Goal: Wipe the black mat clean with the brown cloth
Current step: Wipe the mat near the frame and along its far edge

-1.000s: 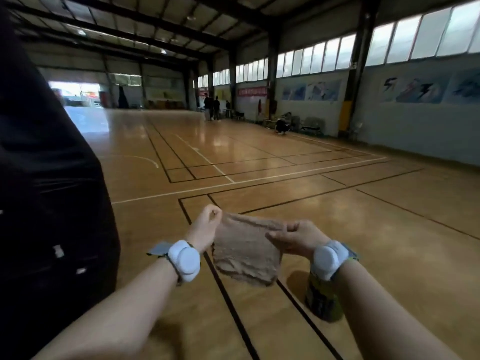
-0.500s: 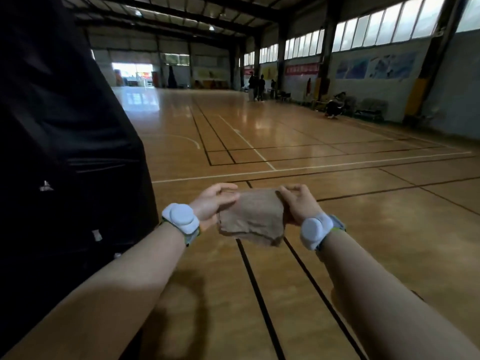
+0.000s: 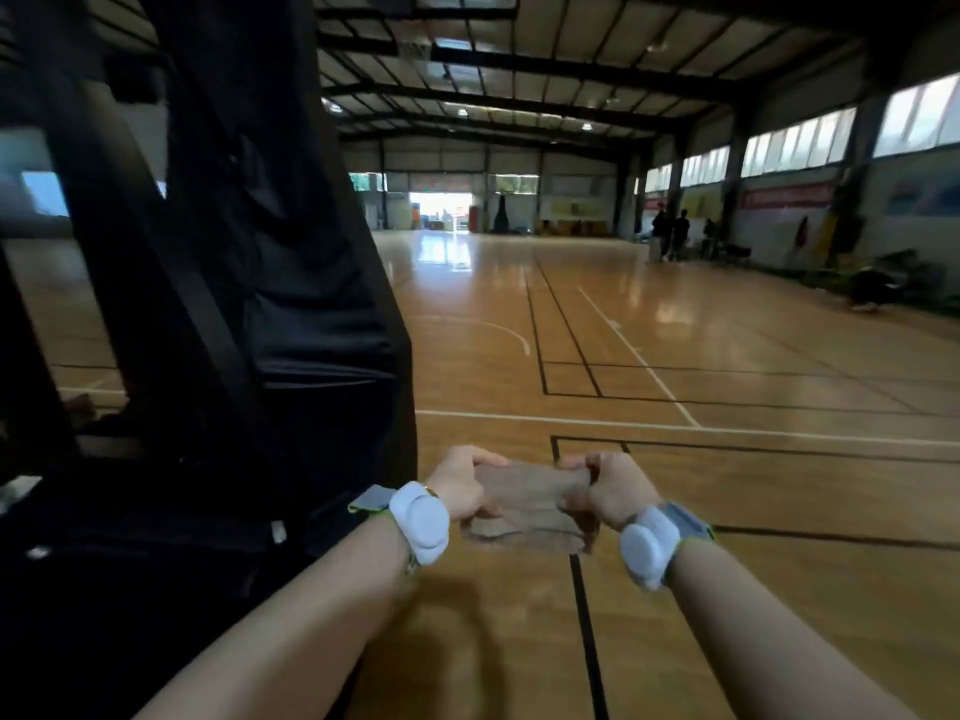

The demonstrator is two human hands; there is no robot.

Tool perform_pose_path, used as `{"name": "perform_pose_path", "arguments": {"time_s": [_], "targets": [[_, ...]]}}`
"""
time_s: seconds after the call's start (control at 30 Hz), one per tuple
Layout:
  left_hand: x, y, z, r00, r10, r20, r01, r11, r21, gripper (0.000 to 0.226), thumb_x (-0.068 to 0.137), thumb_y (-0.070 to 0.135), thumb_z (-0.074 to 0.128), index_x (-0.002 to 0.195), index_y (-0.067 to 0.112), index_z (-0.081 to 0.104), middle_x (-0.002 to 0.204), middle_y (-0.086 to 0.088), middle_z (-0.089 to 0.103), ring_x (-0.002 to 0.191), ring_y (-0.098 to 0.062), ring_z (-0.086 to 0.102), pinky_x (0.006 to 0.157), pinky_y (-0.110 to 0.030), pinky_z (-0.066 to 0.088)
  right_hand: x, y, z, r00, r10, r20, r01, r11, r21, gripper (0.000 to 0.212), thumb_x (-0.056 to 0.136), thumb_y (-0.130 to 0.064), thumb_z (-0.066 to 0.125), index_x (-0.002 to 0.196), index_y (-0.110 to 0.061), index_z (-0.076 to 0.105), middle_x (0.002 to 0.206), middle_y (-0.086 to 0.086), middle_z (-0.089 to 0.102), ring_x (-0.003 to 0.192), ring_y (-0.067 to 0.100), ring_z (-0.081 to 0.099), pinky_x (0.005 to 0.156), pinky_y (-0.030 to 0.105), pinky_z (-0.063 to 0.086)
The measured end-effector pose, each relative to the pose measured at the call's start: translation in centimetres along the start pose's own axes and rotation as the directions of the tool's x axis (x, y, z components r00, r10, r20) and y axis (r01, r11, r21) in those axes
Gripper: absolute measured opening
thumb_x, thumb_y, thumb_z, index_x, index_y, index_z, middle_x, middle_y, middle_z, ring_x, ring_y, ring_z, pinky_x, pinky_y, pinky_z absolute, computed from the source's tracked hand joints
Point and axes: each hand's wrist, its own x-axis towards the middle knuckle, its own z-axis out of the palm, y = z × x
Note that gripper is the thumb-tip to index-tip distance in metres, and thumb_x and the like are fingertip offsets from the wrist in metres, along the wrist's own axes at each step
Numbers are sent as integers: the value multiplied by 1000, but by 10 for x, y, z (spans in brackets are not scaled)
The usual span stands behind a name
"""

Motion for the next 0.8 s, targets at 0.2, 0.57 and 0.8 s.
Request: {"name": "perform_pose_path", "arguments": {"time_s": [0.2, 0.57, 0.8], "targets": [[62, -15, -11, 993, -93, -77, 102, 987, 120, 38, 78, 8, 74, 115, 14, 65, 114, 2, 62, 107, -13, 57, 90, -22, 46, 107, -6, 2, 966, -148, 212, 205, 939, -277, 17, 78, -15, 76, 91, -13, 64, 100, 8, 68, 99, 23, 63, 83, 32, 51], [90, -65, -70, 917, -381, -120, 282, 829, -482, 10, 87, 14, 66, 82, 7, 70, 90, -14, 69, 83, -24, 66, 83, -37, 52, 217, -23, 55, 870, -141, 472, 73, 985, 158, 30, 88, -25, 68, 99, 3, 69, 101, 19, 70, 100, 37, 65, 96, 49, 49], [119, -130, -101, 861, -507, -28, 338, 613, -714, 19, 93, 28, 57, 106, 17, 65, 95, -11, 71, 86, -27, 69, 77, -43, 57, 271, -54, 133, 797, -58, 601, -215, 903, 372, 19, 90, -16, 64, 106, -7, 61, 92, 16, 70, 71, 21, 69, 52, 25, 56]]}}
